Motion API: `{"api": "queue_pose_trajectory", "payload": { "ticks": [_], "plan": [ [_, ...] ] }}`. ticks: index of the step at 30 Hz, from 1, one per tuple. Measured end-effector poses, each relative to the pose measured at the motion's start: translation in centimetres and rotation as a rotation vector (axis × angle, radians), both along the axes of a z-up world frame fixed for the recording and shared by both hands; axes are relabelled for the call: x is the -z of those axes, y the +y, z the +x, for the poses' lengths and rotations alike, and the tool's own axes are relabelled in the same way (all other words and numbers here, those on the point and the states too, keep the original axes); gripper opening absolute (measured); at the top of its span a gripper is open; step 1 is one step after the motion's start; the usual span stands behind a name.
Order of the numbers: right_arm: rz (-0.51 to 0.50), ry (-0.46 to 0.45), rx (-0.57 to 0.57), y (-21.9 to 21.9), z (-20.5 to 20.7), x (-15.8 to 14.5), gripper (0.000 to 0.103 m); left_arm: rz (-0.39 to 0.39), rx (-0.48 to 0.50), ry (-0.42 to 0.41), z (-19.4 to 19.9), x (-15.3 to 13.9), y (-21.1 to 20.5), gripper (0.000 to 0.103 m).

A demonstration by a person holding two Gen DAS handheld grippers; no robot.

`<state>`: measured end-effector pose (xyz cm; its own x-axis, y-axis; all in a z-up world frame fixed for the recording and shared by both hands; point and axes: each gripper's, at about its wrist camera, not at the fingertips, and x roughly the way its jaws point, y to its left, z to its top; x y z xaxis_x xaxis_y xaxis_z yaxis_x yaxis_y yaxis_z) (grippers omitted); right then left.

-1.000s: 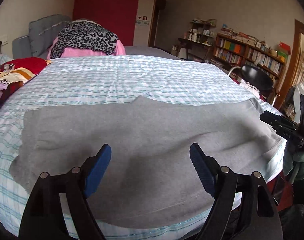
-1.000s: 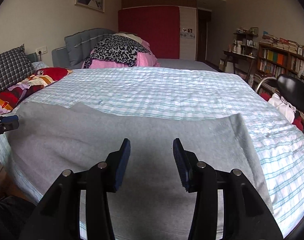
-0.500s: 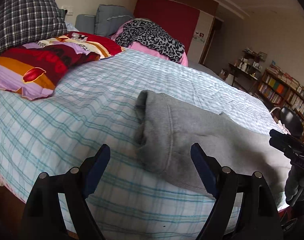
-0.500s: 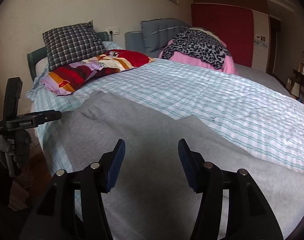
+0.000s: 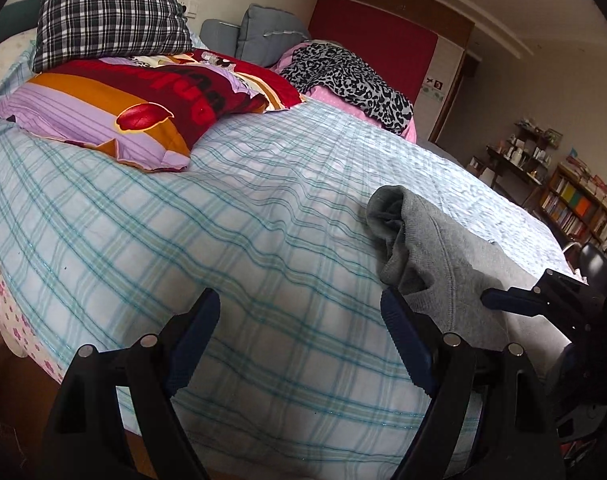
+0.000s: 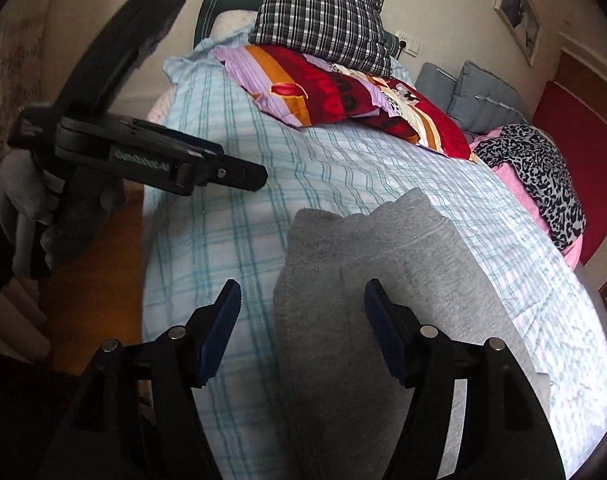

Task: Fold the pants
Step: 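Grasp the folded bundle with the right gripper and lift it while the left gripper grasps the waistband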

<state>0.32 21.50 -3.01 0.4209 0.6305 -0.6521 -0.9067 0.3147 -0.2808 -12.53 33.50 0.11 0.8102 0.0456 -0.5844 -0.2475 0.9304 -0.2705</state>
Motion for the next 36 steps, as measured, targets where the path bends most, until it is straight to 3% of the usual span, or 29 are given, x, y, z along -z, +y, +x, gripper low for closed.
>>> {"api": "queue_pose_trajectory", "payload": {
  "ticks": [2, 3, 4, 6, 9, 16, 21, 28, 29, 30, 31, 32, 33, 36],
  "plan": [
    [-0.053, -0.028, 0.029, 0.9, 0.4, 0.9, 0.062, -0.009, 0.001, 0.0, 0.2, 0.3, 0.2, 0.082],
    [-0.059, -0.017, 0.04, 0.9, 0.9, 1.2, 0.048, -0.014, 0.002, 0.001, 0.2, 0.5, 0.2, 0.082],
    [-0.056, 0.006, 0.059, 0.9, 1.5, 1.2, 0.04, -0.017, 0.005, 0.001, 0.3, 0.5, 0.2, 0.082],
    [-0.021, 0.094, 0.075, 0.2, 2.8, 0.6, 0.019, -0.019, 0.017, -0.002, 0.6, 0.7, 0.0, 0.084],
    [0.062, 0.23, 0.083, -1.3, 4.6, -1.2, 0.008, -0.021, 0.045, -0.01, 0.9, 0.8, -0.7, 0.085],
    [0.257, 0.382, 0.134, -5.7, 7.6, -5.8, 0.006, -0.07, 0.146, -0.024, 2.6, 0.6, -3.1, 0.085],
    [0.304, 0.334, 0.207, -7.6, 8.7, -7.5, 0.006, -0.108, 0.258, -0.003, 5.0, 0.7, -5.6, 0.085],
    [0.352, 0.272, 0.261, -9.3, 9.6, -9.3, 0.006, -0.132, 0.305, 0.08, 9.8, 1.4, -7.4, 0.085],
    [0.355, 0.257, 0.269, -9.4, 9.7, -9.4, 0.006, -0.133, 0.303, 0.081, 10.1, 1.3, -7.6, 0.077],
    [0.356, 0.238, 0.279, -9.3, 9.8, -9.6, 0.006, -0.135, 0.296, 0.084, 10.4, 1.3, -7.6, 0.059],
    [0.358, 0.221, 0.288, -9.4, 9.9, -9.8, 0.006, -0.159, 0.293, 0.092, 10.7, 1.5, -7.4, 0.048],
    [0.363, 0.21, 0.295, -9.3, 10.0, -10.0, 0.006, -0.223, 0.31, 0.101, 11.0, 1.8, -7.0, 0.024],
    [0.368, 0.196, 0.306, -9.2, 10.1, -10.2, 0.006, -0.286, 0.311, 0.105, 10.9, 2.1, -6.5, 0.02],
    [0.399, 0.159, 0.33, -9.0, 10.2, -10.8, 0.006, -0.288, 0.292, 0.078, 9.3, 1.6, -5.9, 0.016]
  ]
}}
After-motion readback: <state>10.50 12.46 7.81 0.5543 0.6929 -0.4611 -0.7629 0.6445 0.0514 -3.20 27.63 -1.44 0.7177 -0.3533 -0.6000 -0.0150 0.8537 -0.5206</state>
